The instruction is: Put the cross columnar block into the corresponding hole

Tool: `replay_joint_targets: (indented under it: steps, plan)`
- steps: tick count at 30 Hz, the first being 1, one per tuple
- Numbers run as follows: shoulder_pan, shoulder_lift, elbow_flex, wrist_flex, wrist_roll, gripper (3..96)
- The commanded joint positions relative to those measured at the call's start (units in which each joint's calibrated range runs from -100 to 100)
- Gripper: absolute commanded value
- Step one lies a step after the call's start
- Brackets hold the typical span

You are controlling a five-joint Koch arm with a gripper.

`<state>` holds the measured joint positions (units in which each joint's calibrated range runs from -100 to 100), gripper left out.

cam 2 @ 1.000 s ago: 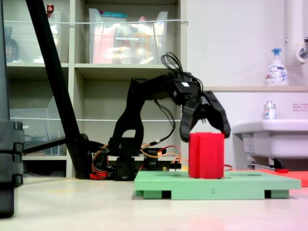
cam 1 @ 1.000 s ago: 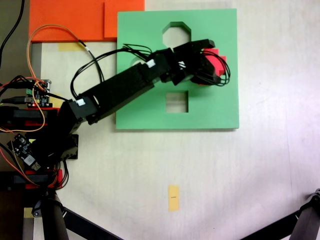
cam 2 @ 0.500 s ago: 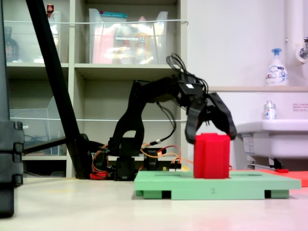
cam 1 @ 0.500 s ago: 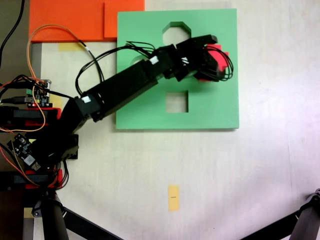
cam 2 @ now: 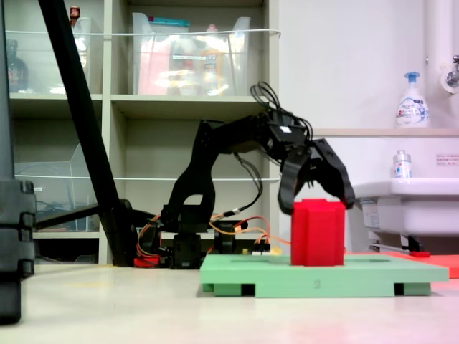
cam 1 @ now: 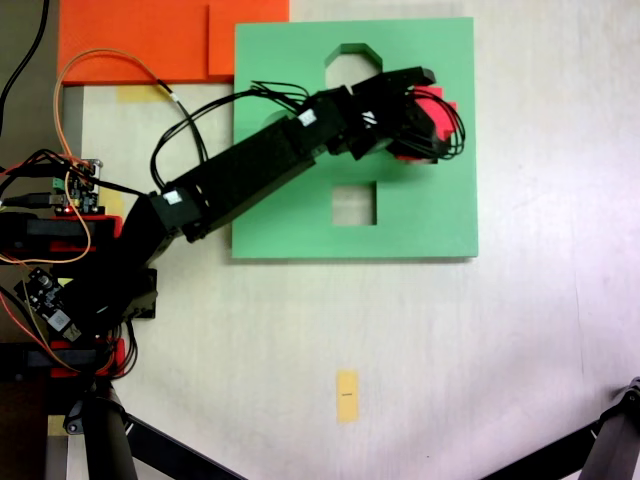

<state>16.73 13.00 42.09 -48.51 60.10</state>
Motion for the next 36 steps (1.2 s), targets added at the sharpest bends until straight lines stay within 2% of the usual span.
replay_joint_targets:
  steps: [1,36]
  plan:
    - [0.49,-1.12,4.37,3.01,1.22,40.3]
    - [0.68,-0.29,3.68,0.79,3.86,42.4]
